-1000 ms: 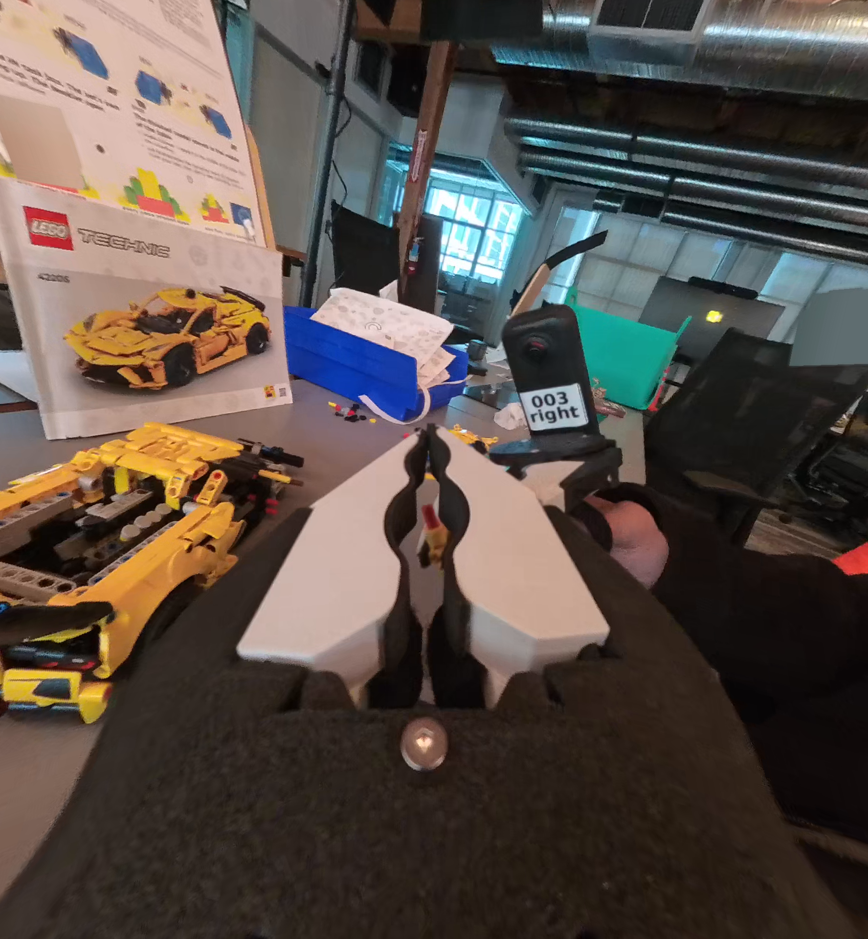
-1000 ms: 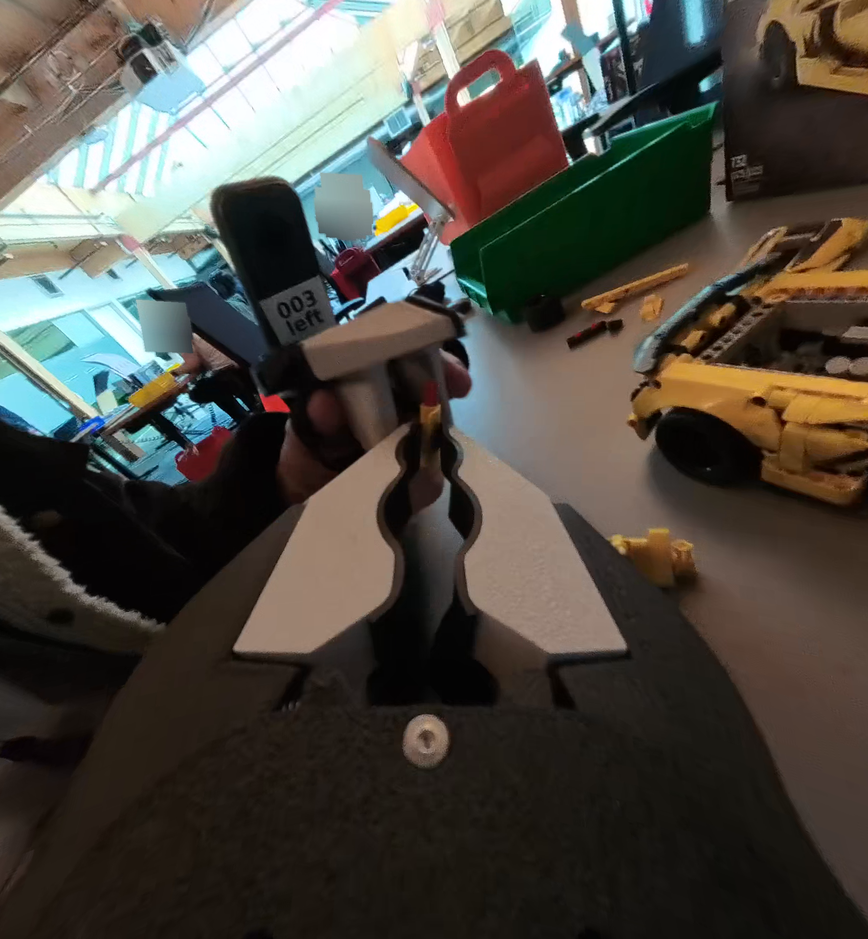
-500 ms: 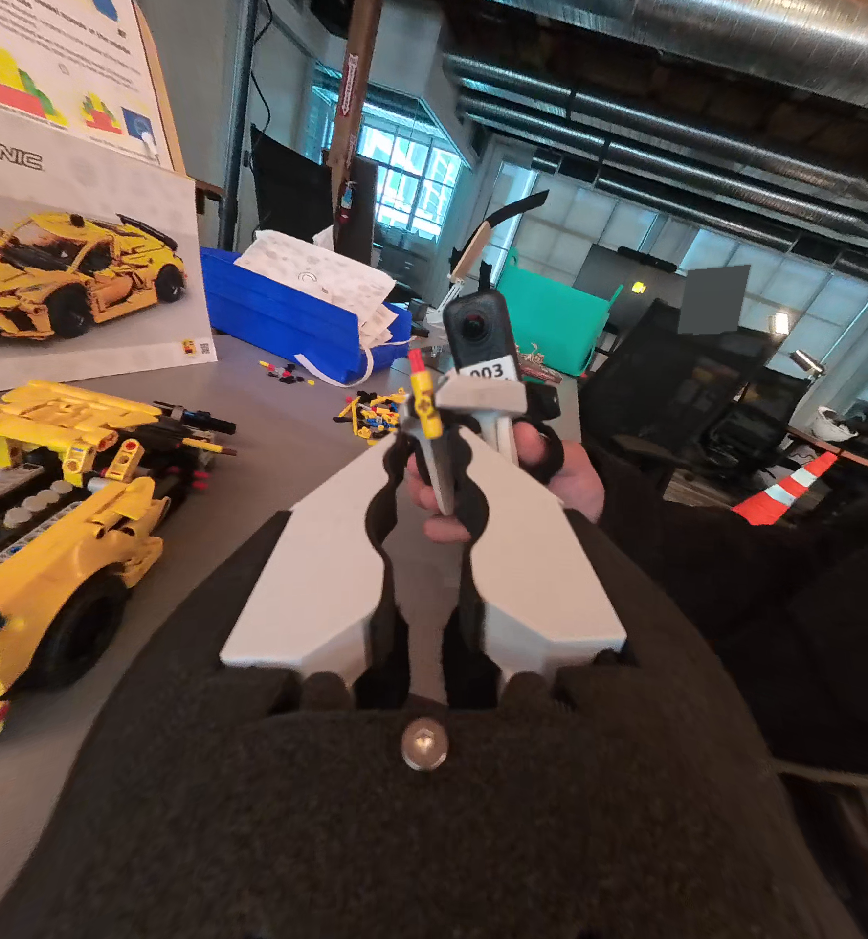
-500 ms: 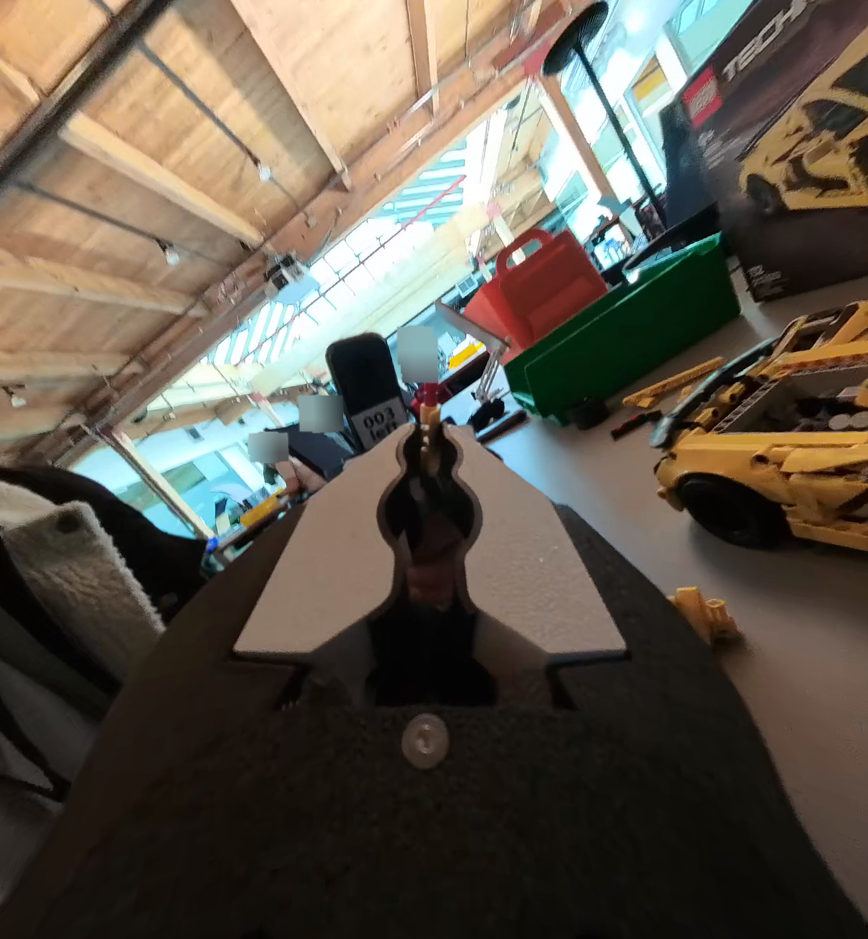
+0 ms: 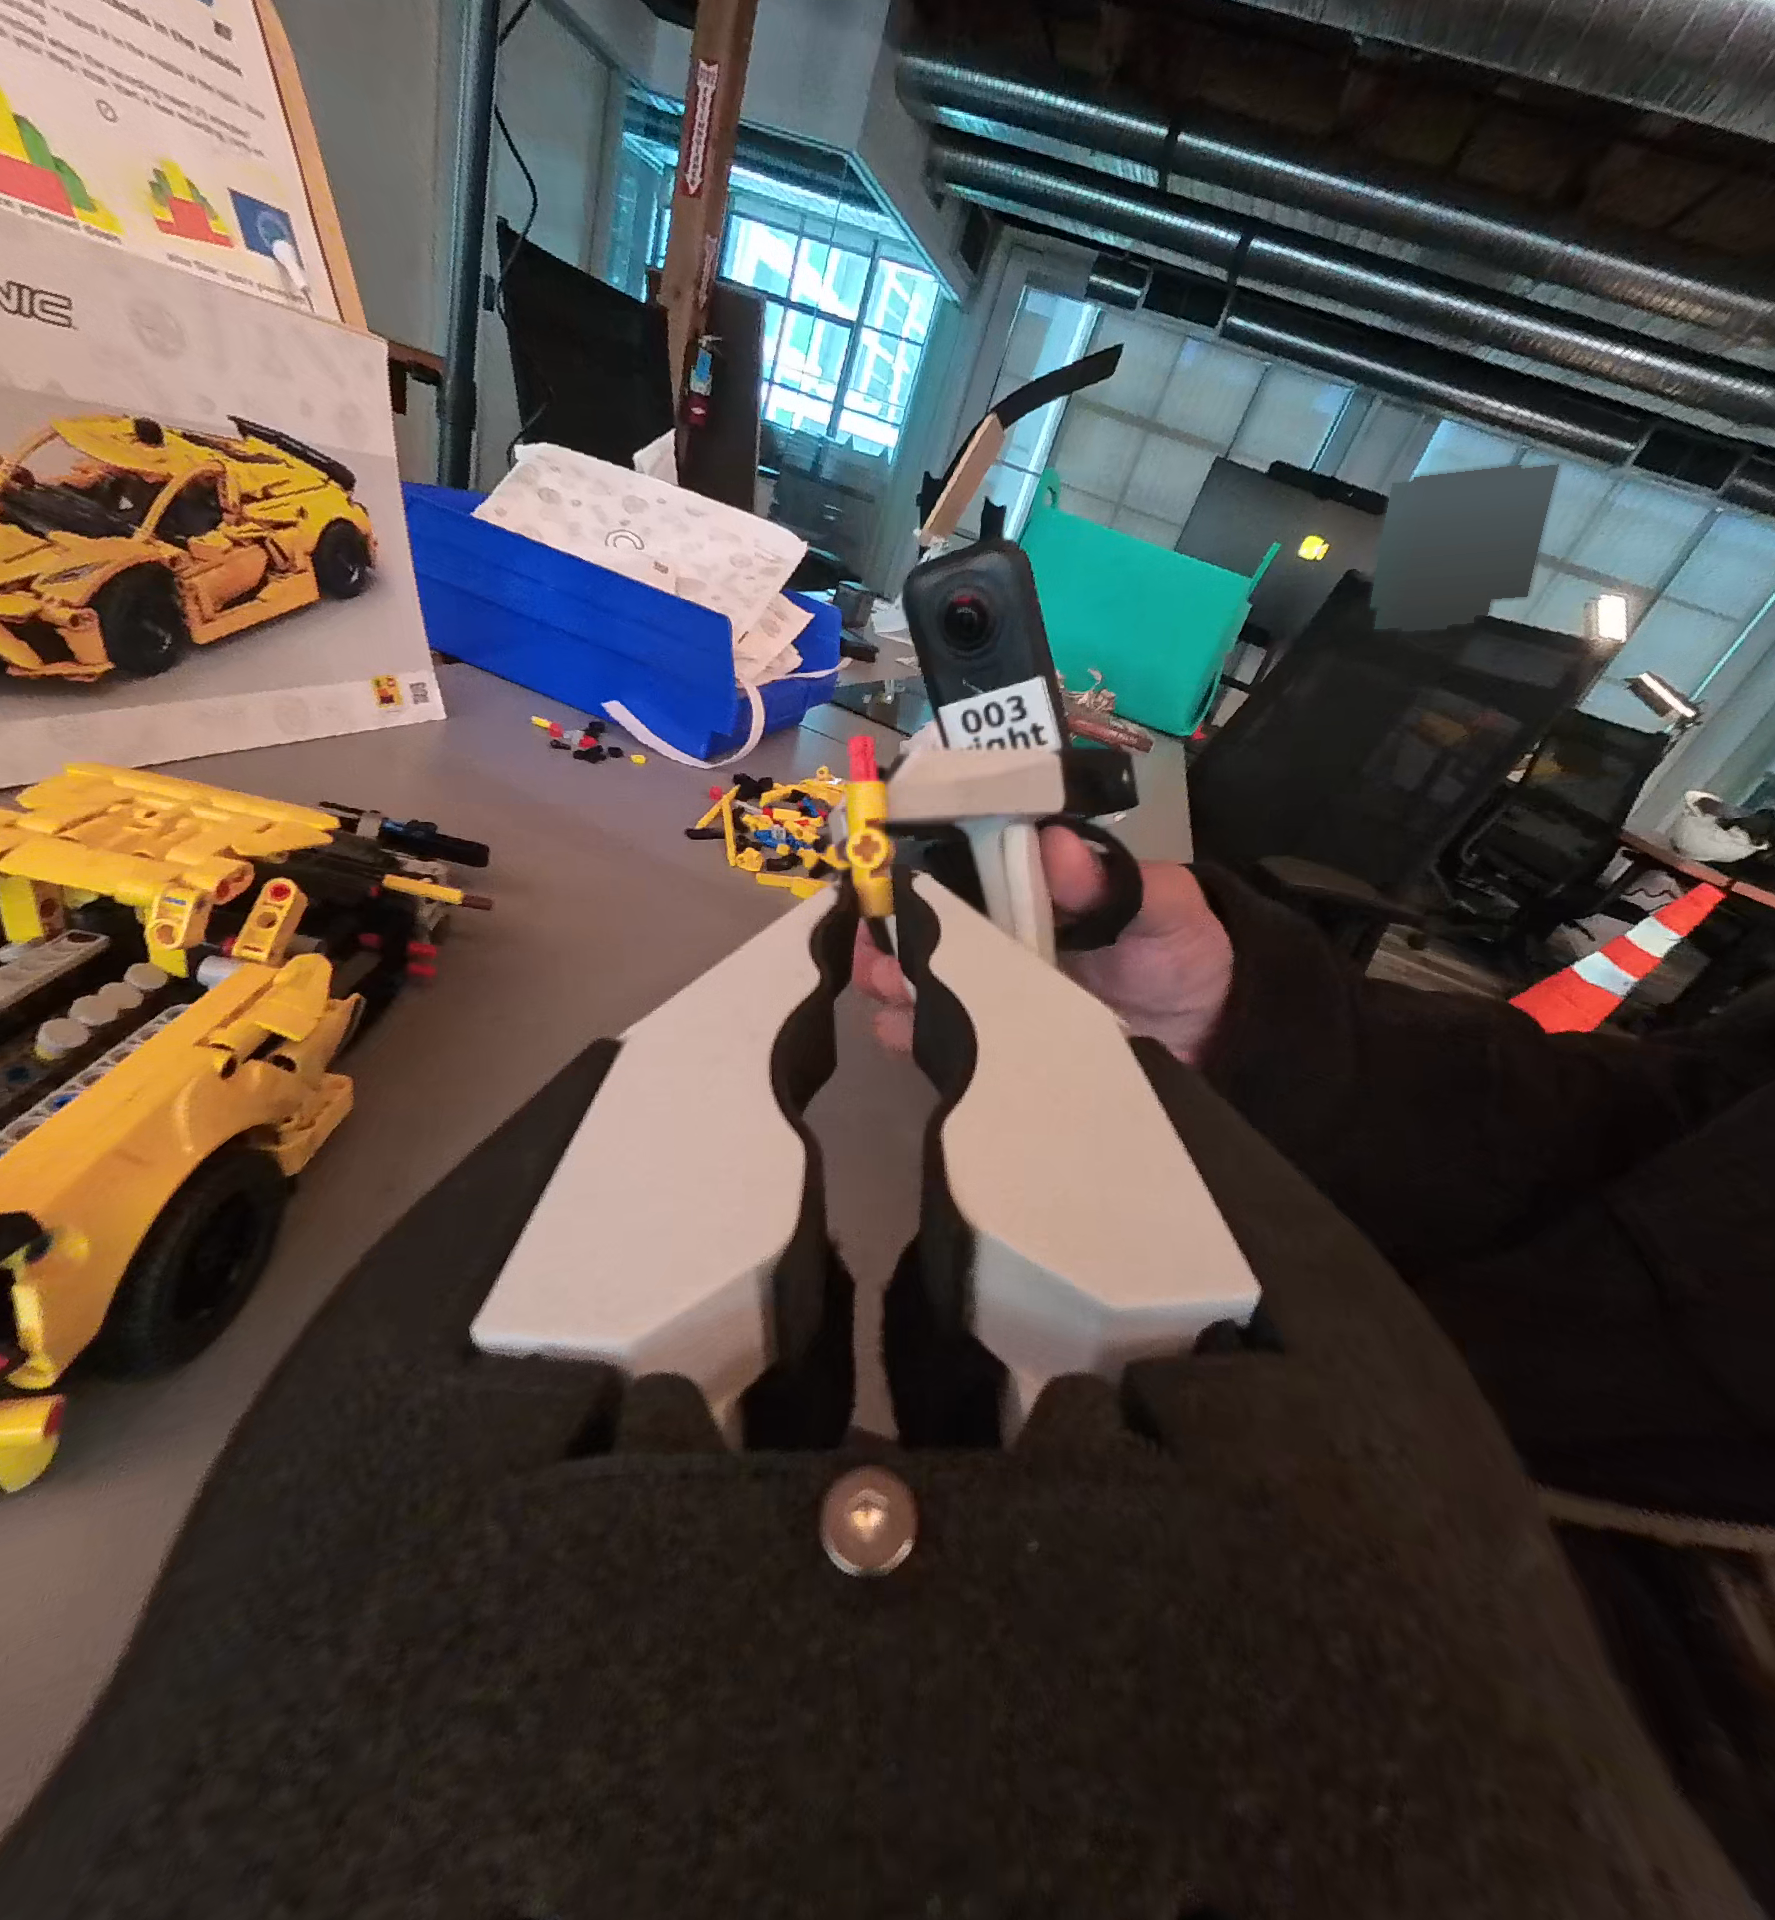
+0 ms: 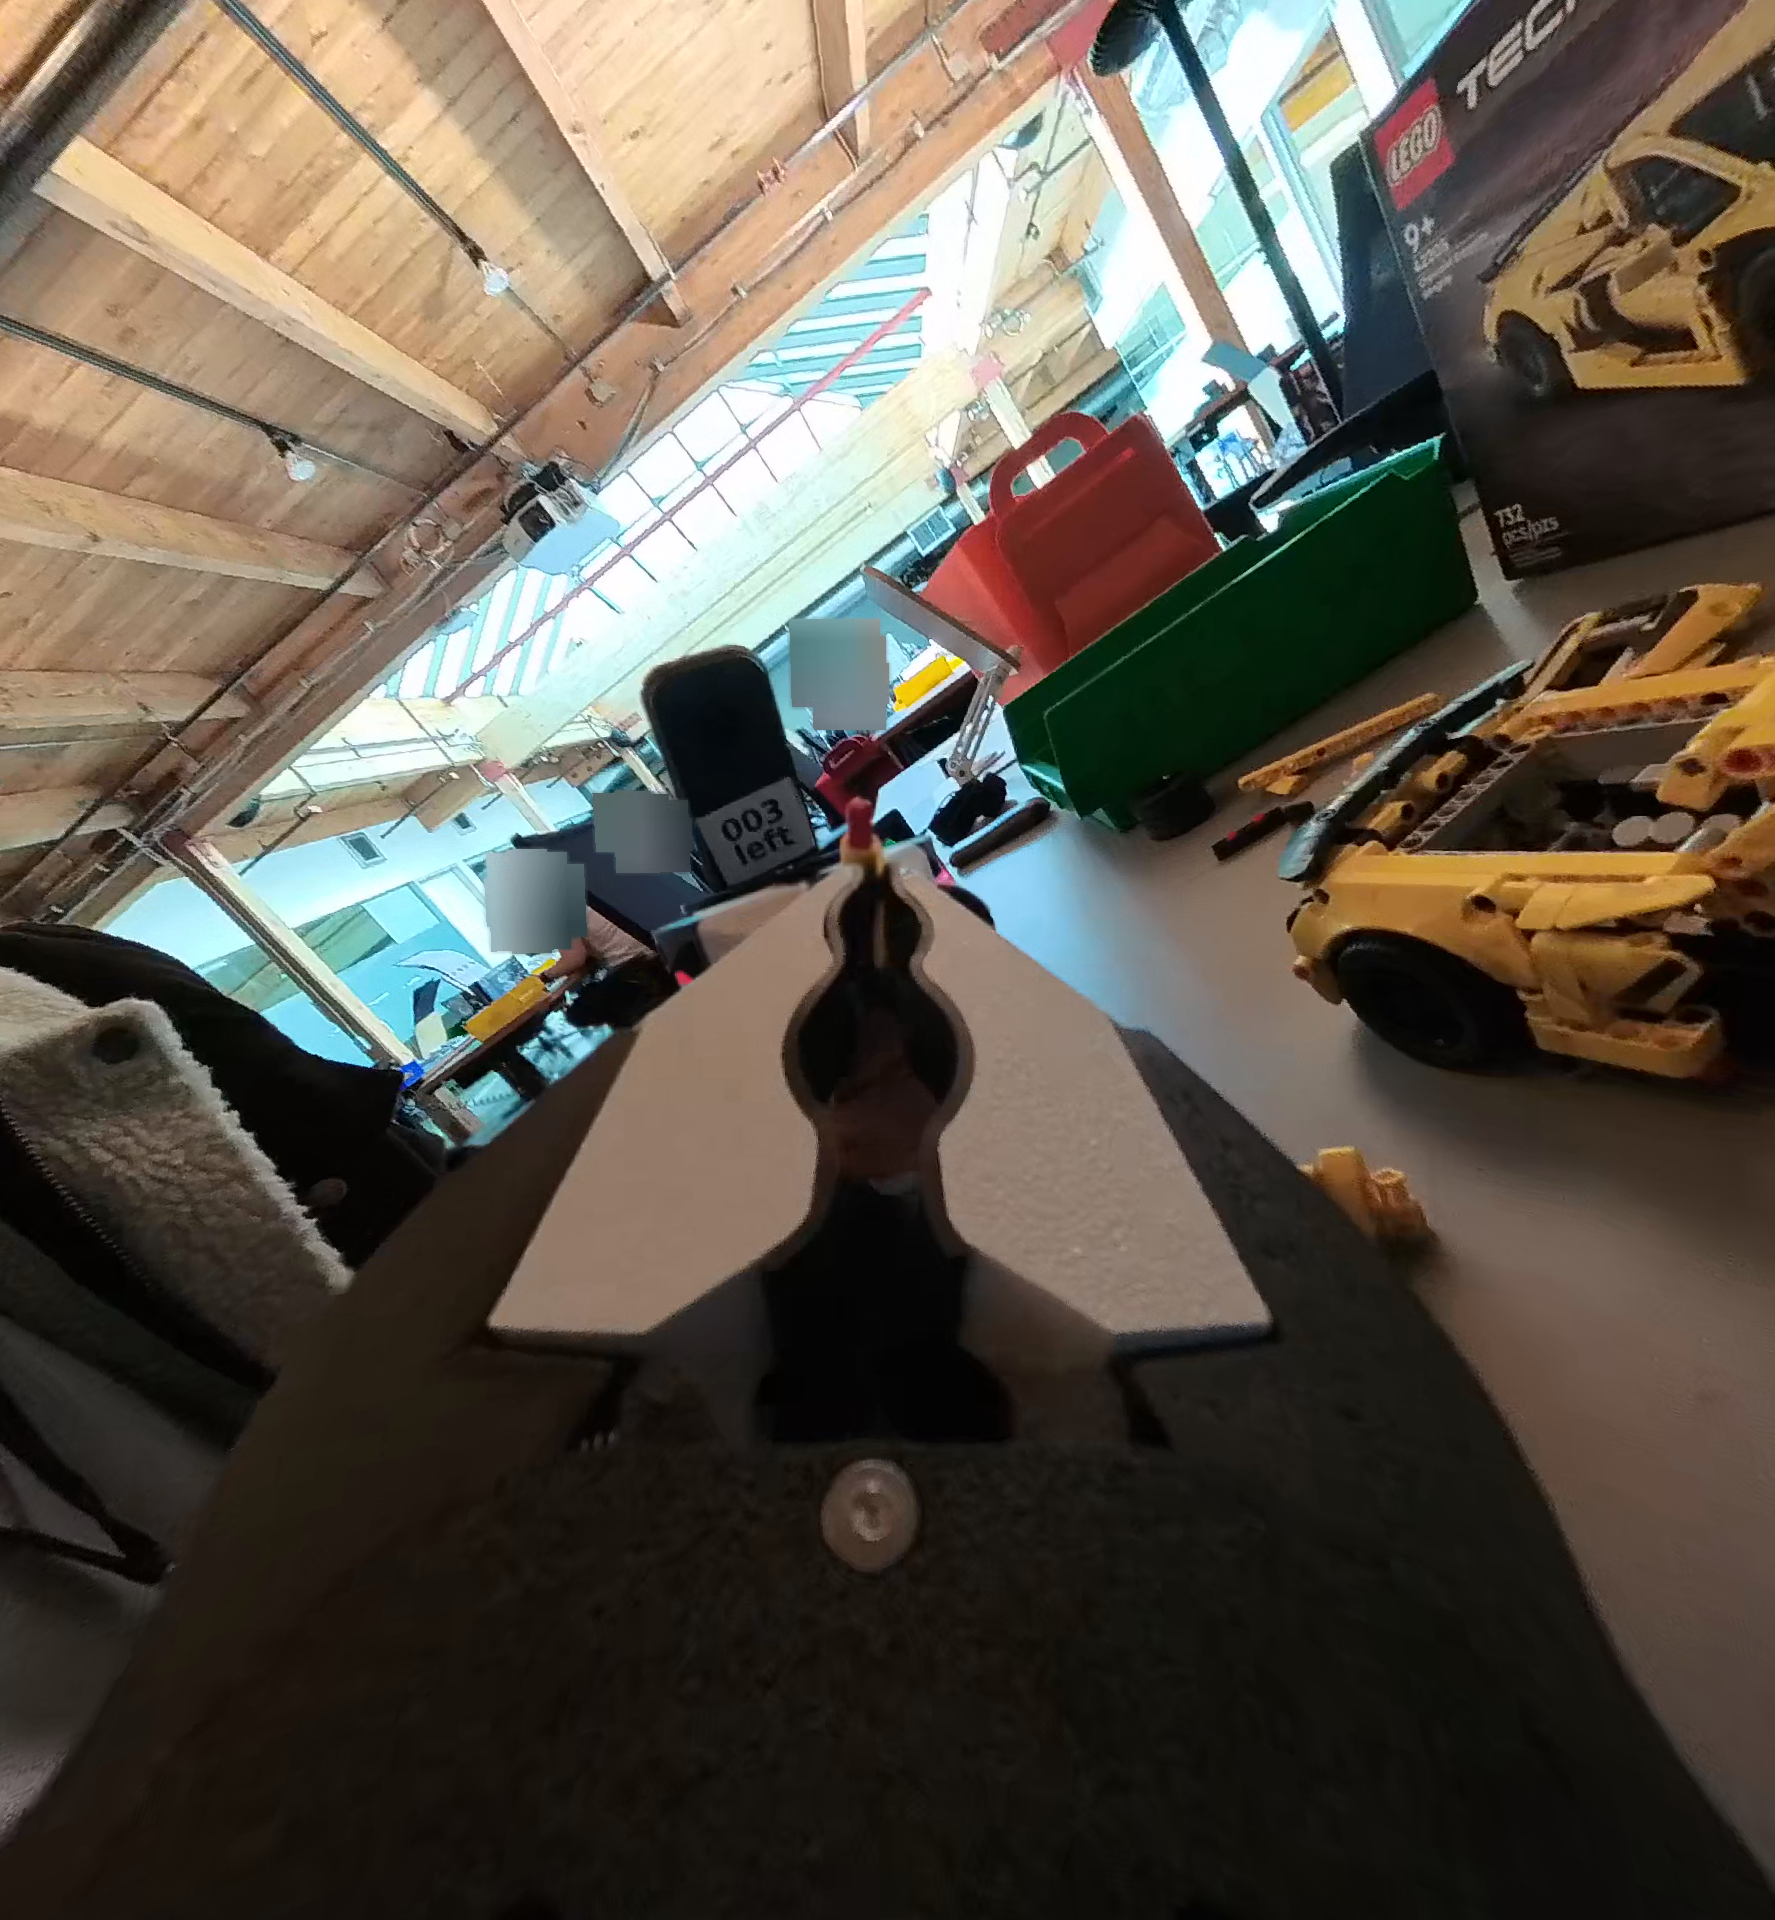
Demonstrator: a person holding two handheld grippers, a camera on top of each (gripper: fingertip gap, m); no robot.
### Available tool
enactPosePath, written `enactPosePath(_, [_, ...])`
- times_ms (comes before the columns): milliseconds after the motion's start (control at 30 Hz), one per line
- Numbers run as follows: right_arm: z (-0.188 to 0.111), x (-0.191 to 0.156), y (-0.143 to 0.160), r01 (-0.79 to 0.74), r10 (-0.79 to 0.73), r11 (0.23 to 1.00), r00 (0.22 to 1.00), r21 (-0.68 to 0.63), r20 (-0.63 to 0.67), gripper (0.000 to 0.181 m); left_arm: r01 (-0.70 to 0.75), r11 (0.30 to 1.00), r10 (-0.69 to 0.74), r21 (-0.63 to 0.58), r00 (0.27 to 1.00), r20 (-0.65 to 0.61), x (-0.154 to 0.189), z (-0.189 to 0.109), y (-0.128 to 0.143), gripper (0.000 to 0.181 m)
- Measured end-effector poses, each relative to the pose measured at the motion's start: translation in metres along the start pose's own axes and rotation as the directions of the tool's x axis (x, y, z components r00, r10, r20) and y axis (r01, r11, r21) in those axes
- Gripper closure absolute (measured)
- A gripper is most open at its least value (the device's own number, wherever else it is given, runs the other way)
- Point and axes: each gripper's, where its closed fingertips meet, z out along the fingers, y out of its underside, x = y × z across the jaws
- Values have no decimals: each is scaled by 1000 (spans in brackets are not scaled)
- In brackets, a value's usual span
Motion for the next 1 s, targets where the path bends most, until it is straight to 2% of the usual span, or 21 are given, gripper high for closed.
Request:
enactPosePath(167, [7,-2,14,21,-21,997,1000,-71,-1,181,50,997,-48,60,999,-20,-1,-3,-10,174])
enactPosePath(467, [4,-5,6,-3,4,1000,1000,-25,22,181,31,998,-29,54,999,-30,2,-2,-9,170])
enactPosePath(600, [5,-7,7,-19,20,1000,999,-22,48,181,-67,996,68,59,998,-4,5,-3,-10,175])
enactPosePath(700, [3,-4,3,55,-55,998,998,-16,9,178,-169,985,166,43,985,53,4,-3,-10,175])
enactPosePath(800, [3,-1,2,64,-64,998,998,-7,-9,174,-241,970,237,26,966,104,1,-3,-10,175])
enactPosePath(833, [2,-3,-1,80,-80,997,997,9,4,162,-252,968,248,17,960,126,-2,-3,-10,175])
enactPosePath(867, [-1,-14,-5,106,-109,993,992,43,70,151,-255,967,252,0,956,148,-6,-4,-9,175])
enactPosePath(900, [-3,-14,-9,106,-111,992,991,69,73,152,-246,969,244,-7,960,137,-6,-3,-7,175])
enactPosePath(1000, [0,-19,-3,130,-133,991,986,37,100,158,-246,969,246,-8,965,96,2,0,-5,175])
